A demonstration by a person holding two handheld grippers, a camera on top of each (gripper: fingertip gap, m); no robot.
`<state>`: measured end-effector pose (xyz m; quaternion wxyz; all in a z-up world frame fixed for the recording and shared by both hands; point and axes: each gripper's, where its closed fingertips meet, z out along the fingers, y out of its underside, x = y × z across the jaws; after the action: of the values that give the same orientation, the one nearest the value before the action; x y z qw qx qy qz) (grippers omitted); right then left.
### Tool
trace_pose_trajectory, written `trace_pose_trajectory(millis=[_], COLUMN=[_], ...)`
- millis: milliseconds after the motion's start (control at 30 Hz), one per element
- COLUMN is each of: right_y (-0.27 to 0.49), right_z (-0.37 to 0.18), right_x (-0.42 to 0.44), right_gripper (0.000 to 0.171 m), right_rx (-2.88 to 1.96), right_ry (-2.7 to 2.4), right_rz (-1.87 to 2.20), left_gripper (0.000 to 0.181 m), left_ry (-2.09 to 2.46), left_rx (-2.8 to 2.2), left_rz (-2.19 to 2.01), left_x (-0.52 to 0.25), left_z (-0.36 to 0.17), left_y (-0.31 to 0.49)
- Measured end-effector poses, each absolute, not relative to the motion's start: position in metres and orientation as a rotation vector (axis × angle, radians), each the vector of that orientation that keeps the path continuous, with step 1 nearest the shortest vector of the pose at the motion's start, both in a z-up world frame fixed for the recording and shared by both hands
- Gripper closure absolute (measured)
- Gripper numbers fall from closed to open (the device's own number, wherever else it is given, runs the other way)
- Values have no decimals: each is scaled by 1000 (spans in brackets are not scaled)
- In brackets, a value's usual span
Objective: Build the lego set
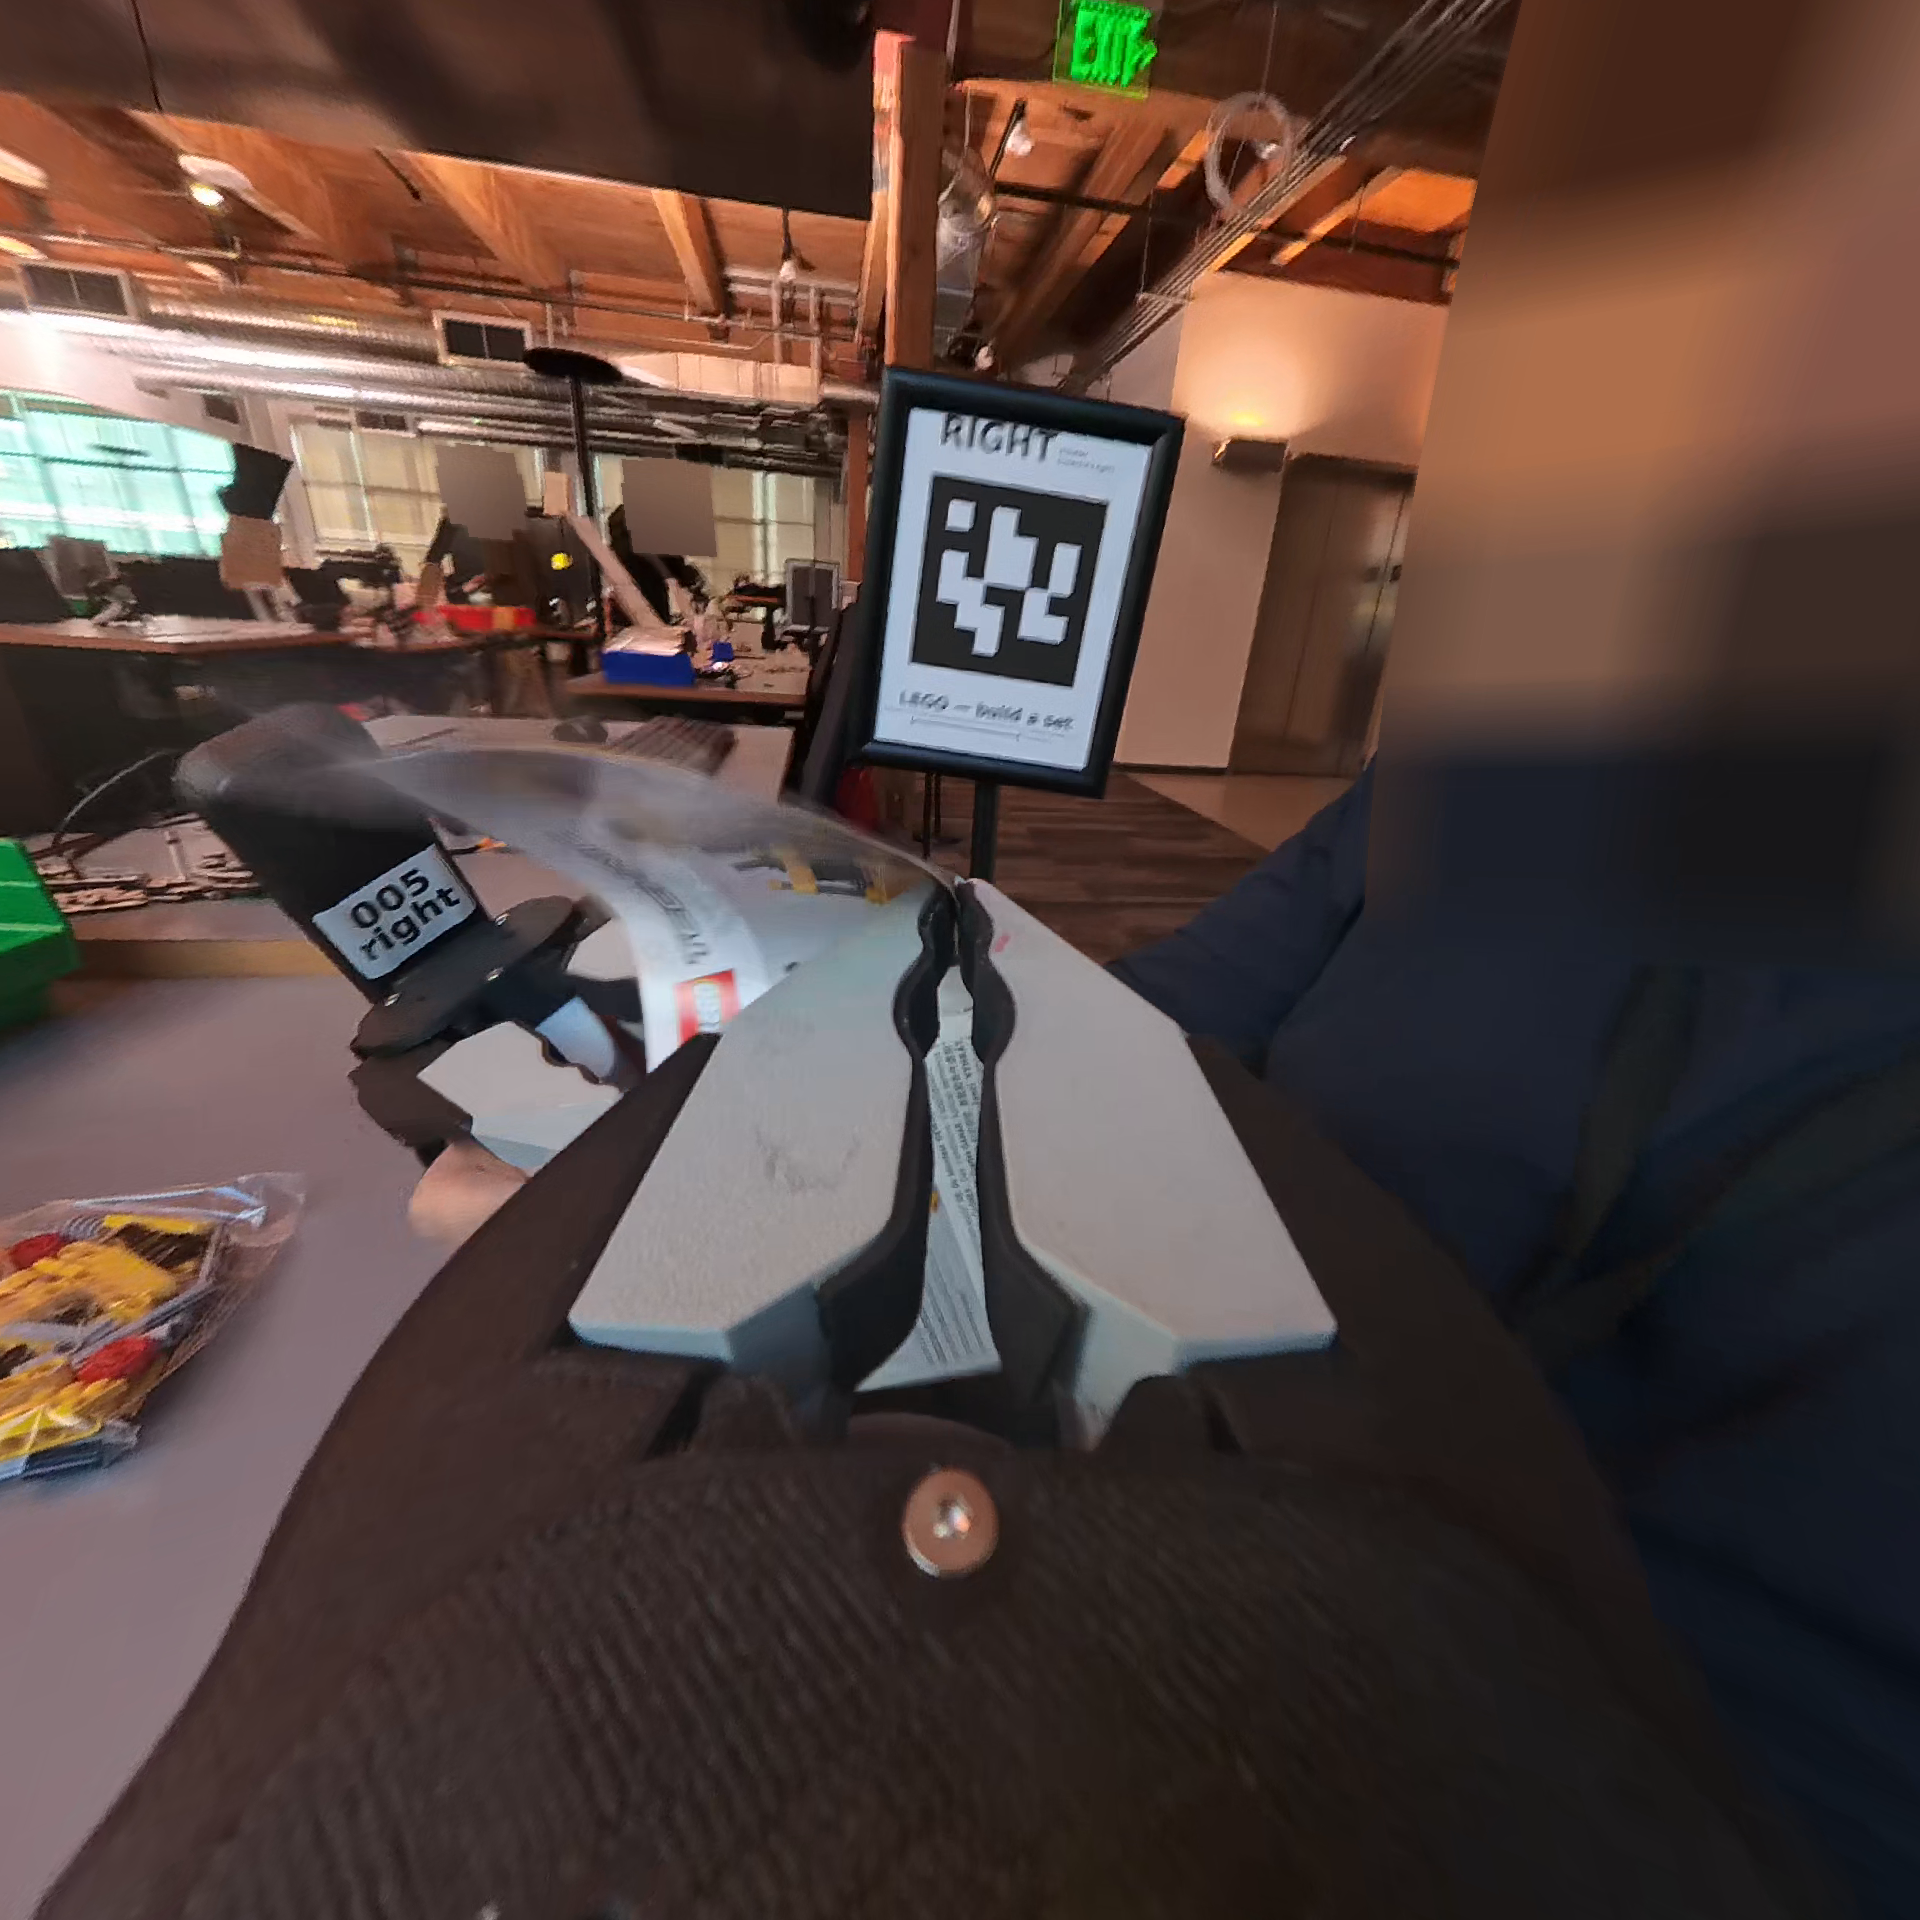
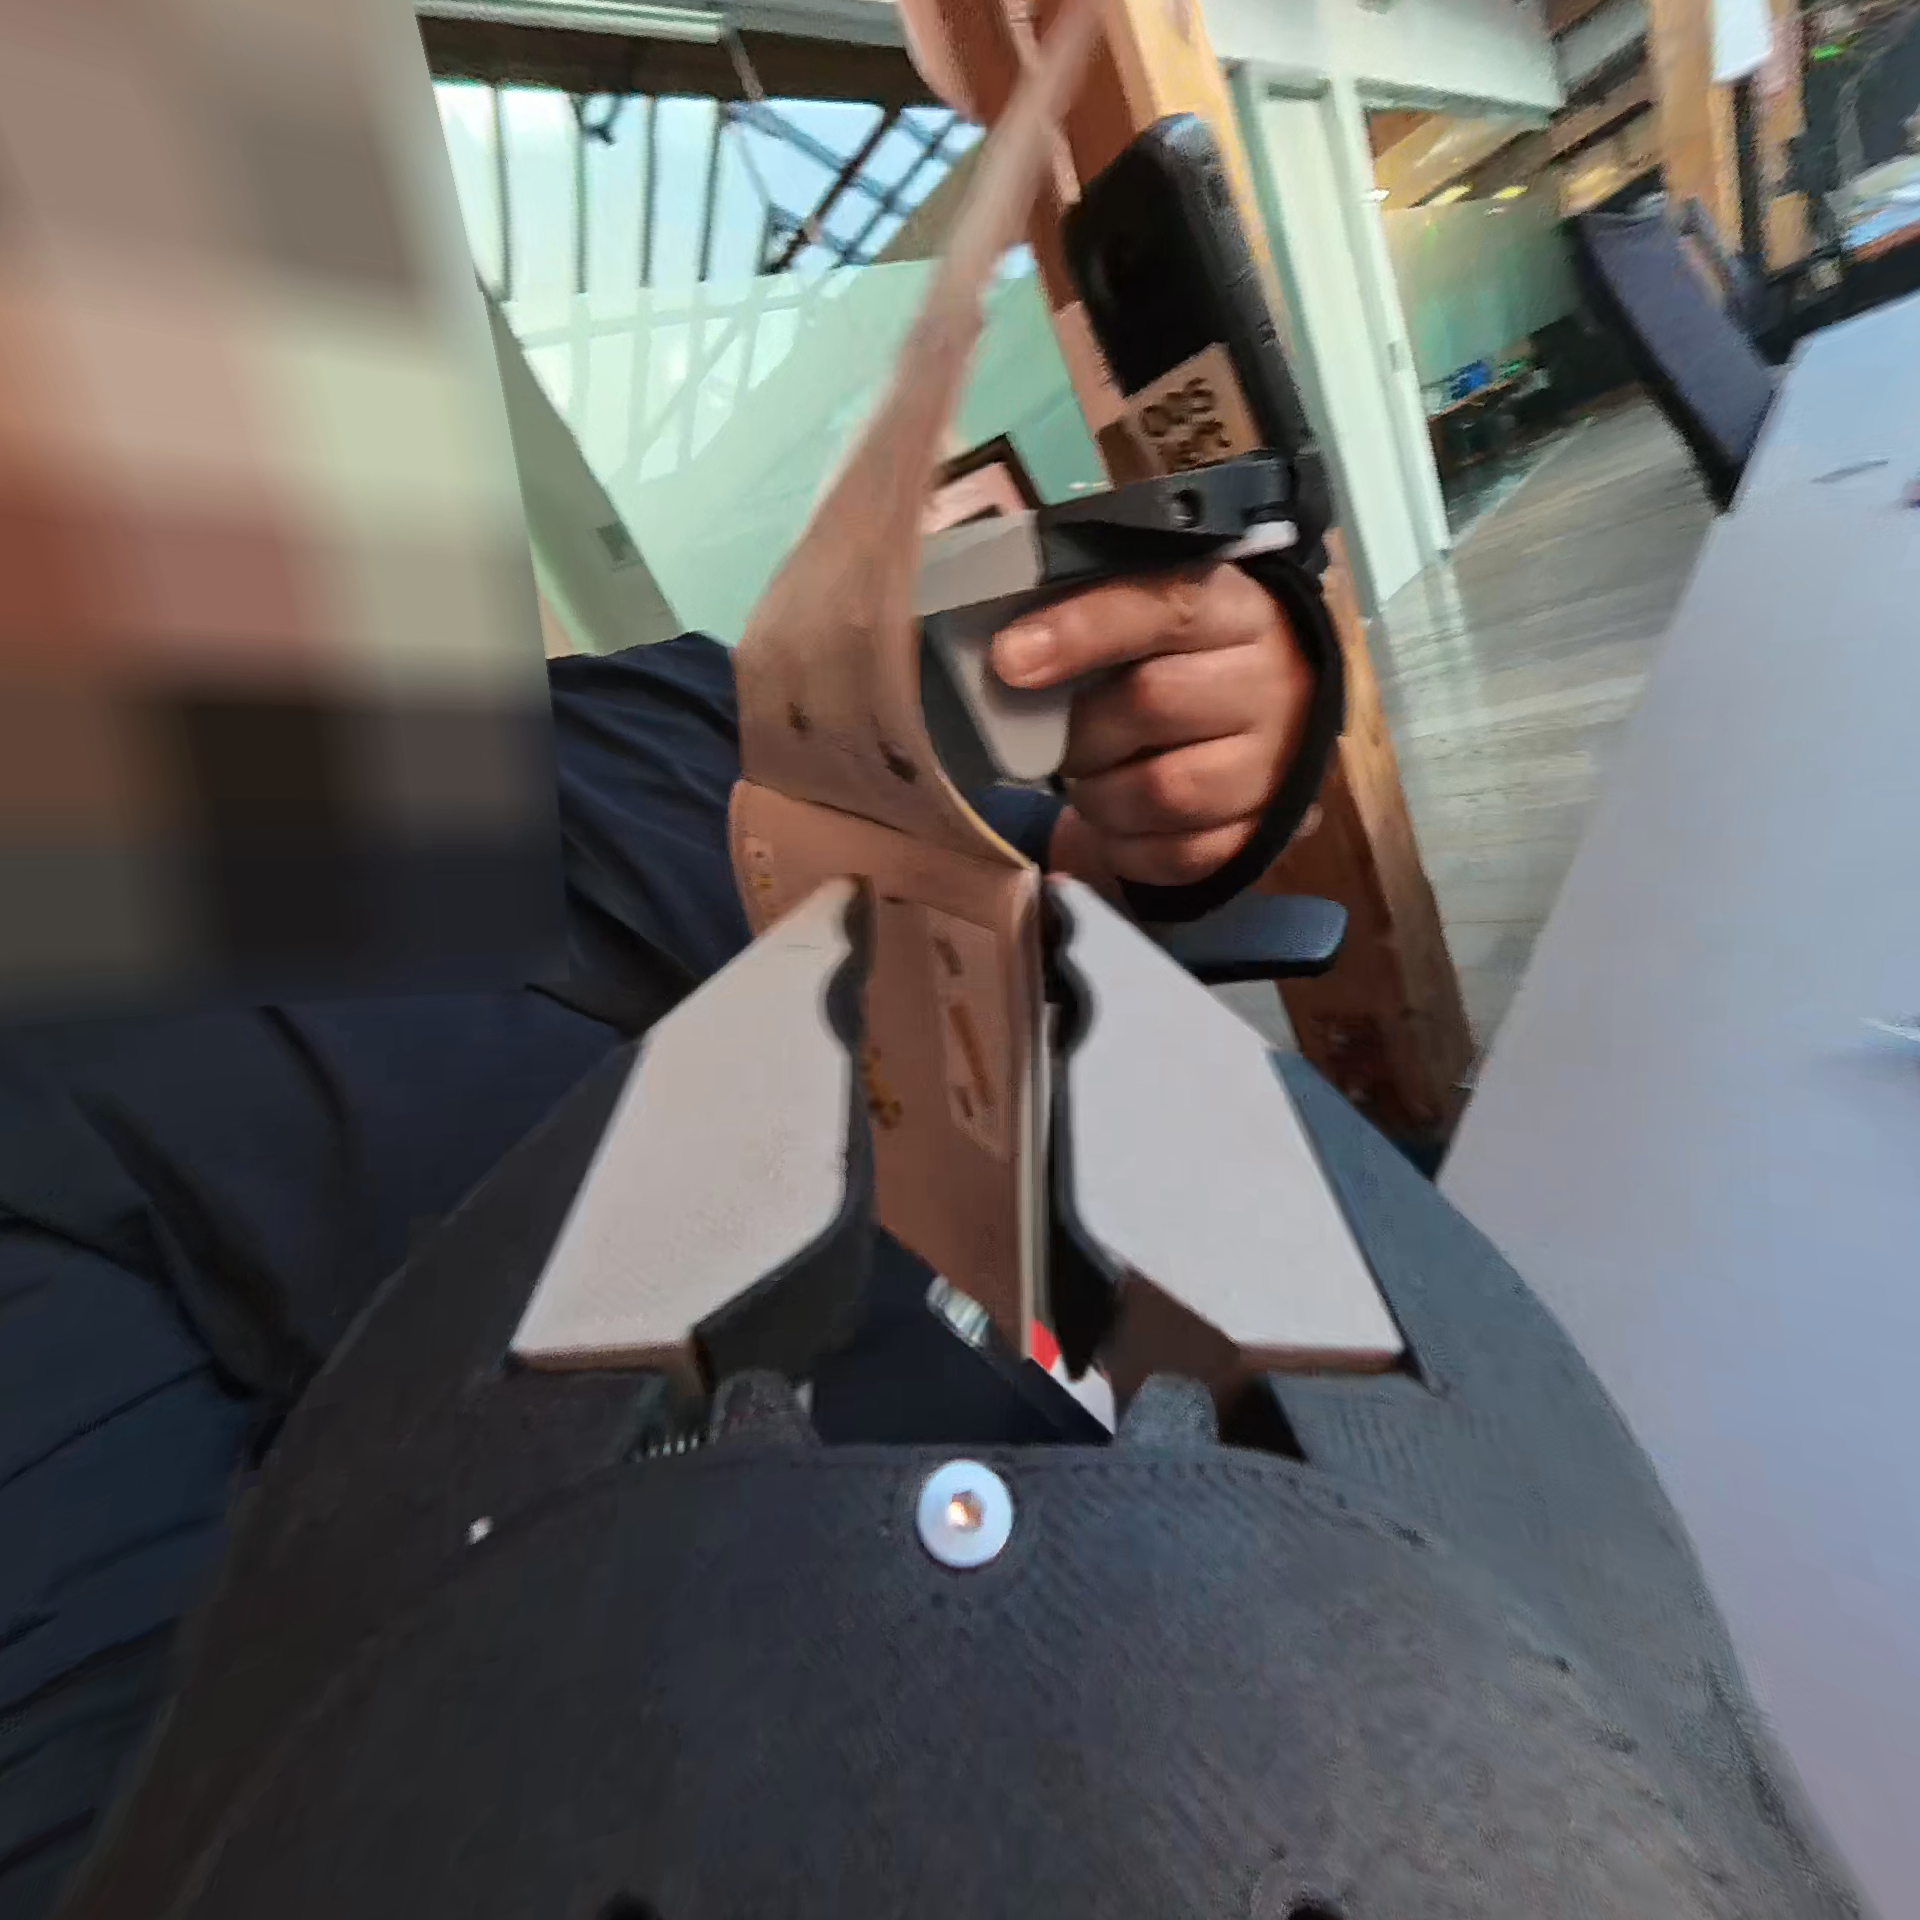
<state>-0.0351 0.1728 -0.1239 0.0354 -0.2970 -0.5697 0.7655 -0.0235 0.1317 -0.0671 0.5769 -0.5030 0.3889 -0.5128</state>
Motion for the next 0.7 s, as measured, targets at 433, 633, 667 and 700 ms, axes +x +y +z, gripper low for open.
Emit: trace_pose_trajectory(millis=[433,633,667,700], right_y=[235,298,315,334], right_z=[-115,-132,-127,-123], right_x=[-31,-13,-7,0], right_gripper=[171,171,171,171], right_rx=[-1230,-1748,-1827,-1916], right_ry=[-1529,-1570,-1564,-1551], right_rz=[2217,1844,1809,1753], left_gripper=[181,181,181,181], left_ry=[661,482,489,500], left_rx=[-1414,-1701,-1731,-1741], left_rz=[-1129,-1196,-1169,-1146], left_x=[-81,-84,-85,-86], left_z=[-102,-164,-169,-170], left_y=[192,244,249,254])
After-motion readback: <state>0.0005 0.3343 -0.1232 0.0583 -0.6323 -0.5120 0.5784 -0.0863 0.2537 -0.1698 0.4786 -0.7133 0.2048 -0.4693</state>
